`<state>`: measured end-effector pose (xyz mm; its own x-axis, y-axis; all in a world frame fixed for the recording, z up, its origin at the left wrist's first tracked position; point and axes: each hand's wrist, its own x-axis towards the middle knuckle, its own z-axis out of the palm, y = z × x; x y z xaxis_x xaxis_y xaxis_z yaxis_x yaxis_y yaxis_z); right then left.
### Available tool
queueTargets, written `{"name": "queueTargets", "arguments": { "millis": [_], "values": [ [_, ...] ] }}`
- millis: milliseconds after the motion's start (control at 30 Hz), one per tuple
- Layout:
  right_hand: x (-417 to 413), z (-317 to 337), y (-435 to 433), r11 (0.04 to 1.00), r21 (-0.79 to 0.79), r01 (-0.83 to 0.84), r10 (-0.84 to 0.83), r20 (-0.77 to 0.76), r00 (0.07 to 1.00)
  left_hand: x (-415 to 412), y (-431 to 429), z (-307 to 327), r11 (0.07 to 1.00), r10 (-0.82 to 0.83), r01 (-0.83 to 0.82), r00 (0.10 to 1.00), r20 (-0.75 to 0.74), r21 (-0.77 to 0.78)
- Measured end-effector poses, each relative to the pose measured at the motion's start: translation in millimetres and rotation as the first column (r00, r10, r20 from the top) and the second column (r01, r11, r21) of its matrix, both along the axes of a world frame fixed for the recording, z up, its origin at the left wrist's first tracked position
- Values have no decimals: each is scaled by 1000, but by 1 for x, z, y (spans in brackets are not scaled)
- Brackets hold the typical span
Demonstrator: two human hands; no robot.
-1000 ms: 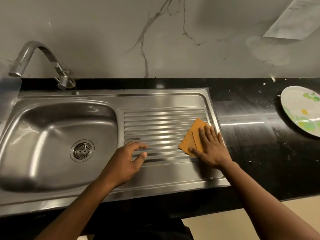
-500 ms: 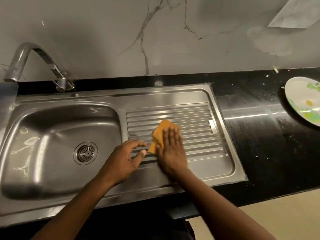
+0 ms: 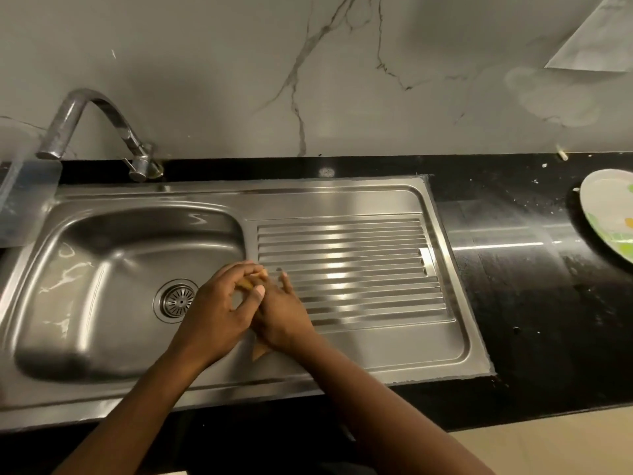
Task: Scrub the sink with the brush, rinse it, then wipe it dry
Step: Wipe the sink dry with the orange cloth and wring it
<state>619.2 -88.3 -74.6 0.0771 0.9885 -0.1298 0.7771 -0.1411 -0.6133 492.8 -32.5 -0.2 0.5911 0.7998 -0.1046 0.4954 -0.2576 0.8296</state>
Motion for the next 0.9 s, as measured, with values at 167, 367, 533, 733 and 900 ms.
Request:
{"name": "queueTargets", "arguments": {
  "millis": [167,367,533,733,900],
  "values": [
    [85,43,-13,935,-127,332,-340,-588,734,4,-9,2,999,34,-34,999,7,5],
    [200,58,-42,769,-34,638,-566,-501,655,18,-18,3,1000,-10,10,1000,-13,4],
    [269,3,-62,818,26,574,-574,102,813,26,-20,0,998,-66,66,997,-44,-15],
    [252,-36,-62,839,-131,527,-456,358,815,26,-14,-4,997,-73,73,996,-60,-1],
    [191,-41,-28,887,-102,451,-395,342,853,24,-13,-10,996,-86,85,995,-58,-23]
  ]
}}
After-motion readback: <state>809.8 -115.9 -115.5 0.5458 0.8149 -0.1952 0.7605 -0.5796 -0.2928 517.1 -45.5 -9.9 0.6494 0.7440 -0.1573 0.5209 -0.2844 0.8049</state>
